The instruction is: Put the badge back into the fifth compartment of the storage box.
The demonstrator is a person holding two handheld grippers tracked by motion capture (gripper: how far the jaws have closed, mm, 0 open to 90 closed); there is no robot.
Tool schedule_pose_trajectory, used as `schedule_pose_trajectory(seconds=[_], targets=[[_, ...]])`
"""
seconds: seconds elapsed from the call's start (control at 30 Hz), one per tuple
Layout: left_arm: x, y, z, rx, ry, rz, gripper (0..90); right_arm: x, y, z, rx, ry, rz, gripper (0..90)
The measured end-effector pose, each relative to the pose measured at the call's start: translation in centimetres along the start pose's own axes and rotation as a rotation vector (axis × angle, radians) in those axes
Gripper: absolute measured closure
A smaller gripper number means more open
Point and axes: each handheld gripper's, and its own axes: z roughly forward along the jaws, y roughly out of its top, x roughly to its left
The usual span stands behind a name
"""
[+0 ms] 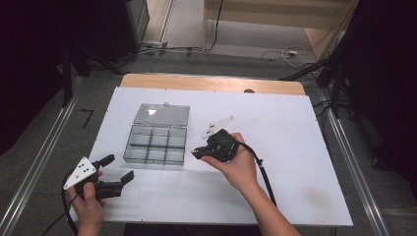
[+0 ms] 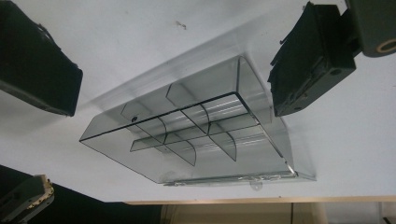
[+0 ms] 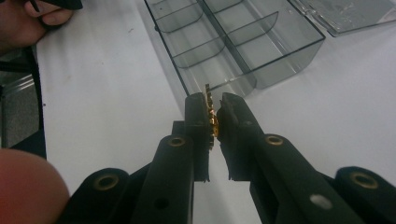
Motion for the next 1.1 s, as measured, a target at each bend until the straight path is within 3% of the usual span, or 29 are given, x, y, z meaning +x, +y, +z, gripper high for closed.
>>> schedule_pose_trajectory(seconds=[0.4, 1.1], targets=[[0.0, 0.0, 0.0, 0.002, -0.002, 0.003, 3.0, 0.3, 1.5, 1.5, 0.0, 0.024, -0.013, 79.7], [0.0, 0.0, 0.0, 0.0, -0.004, 0.003, 3.0, 0.8, 3.9, 3.4, 0.006, 0.025, -0.041, 79.8]])
